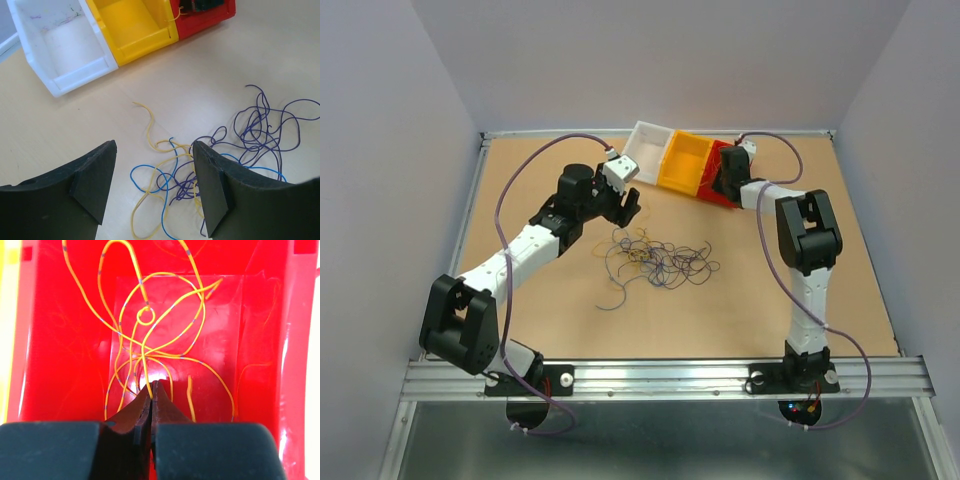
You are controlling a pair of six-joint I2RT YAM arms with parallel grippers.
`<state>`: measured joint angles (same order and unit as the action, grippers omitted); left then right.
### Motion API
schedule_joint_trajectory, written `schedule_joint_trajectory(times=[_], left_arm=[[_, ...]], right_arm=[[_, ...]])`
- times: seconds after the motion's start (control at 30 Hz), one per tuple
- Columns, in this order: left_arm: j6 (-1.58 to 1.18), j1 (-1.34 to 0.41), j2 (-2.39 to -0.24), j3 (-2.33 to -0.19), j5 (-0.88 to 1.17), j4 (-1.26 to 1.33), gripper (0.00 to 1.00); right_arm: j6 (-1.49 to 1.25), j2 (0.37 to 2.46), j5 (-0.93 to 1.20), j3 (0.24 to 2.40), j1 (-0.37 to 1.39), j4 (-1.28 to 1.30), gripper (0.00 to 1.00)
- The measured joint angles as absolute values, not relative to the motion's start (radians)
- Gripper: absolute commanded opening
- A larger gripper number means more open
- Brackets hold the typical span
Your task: Untangle the cables
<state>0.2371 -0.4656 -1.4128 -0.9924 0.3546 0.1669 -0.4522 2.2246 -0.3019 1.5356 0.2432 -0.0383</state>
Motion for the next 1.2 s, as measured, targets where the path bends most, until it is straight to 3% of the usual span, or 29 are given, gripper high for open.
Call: schedule_joint_trajectory(times=[0.2,0.33,0.57,0.7,0.97,1.13,1.2], left_arm=[[0.238,-0.470,-1.413,-0.992,0.350,0.167,0.74],[0.238,-0.474,-1.413,-0.992,0.346,0.167,0.74],[0.247,-0.491,-1.413,-0.992,0.333,0.167,0.75],[0.254,-0.498,-1.413,-0.992,0.323,0.167,0.75],[0.269,-0.507,-1.413,-0.992,0.309,0.164,0.75],[0.301,-0.511,-1.413,-0.992,0.309,0.145,0.77],[0.316,-0.511,-1.413,-0.992,0.311,0.134,0.81]], right_arm=[[-0.413,2.107,-0.283,1.341,0.243,-0.115,0.01],[-0.394,2.050,-0.271,1.254,0.243,-0.142,0.18],[-0.381,2.040,-0.269,1.253,0.243,-0.135,0.28],[-0.381,2.039,-0.276,1.278,0.243,-0.093,0.42],[-0.381,2.007,-0.293,1.333,0.243,-0.030,0.58],[-0.380,1.935,-0.300,1.337,0.243,-0.008,0.86],[-0.380,1.902,-0.300,1.337,0.243,-0.006,0.89]])
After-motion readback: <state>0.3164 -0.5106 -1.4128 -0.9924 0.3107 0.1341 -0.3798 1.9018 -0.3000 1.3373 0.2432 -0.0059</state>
